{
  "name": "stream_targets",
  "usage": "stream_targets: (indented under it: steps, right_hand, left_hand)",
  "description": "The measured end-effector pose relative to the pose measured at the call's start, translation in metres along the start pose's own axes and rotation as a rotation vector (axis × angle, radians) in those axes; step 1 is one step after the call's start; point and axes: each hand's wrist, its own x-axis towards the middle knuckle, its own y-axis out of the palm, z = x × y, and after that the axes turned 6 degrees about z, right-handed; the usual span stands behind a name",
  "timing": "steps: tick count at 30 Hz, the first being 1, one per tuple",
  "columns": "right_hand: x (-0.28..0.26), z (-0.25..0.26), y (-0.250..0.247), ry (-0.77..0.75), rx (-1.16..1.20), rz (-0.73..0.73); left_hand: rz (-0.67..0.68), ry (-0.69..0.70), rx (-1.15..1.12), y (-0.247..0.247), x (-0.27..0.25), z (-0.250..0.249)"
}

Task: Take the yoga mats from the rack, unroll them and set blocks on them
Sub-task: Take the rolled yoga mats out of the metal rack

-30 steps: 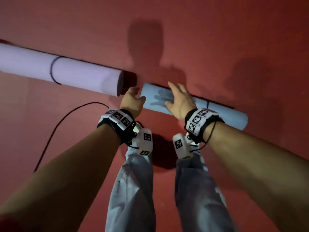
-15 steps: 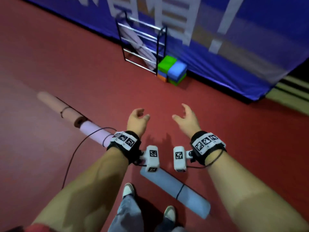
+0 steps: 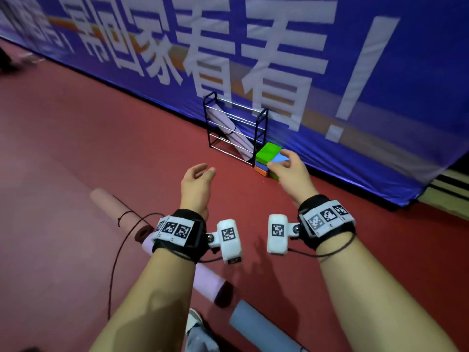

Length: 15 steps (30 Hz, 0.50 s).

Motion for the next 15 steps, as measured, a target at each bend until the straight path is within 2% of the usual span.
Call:
stream_targets:
  steps: [5, 11, 15]
  right_hand:
    - [0.057, 0.027, 0.074, 0.004, -0.002, 0.014]
    - [0.114, 0.071, 0.163, 0.039, -0.014, 0.003]
    - [0.141, 0.09, 0.195, 0.036, -0.051, 0.033]
  left_hand:
    - [0.022, -0.03, -0.024, -0.049, 0.089, -0.016]
    - [0.053, -0.046, 0.005, -0.119, 0.189, -0.067]
    - [0.086, -0.056, 0.013, -0.136, 0.236, -0.088]
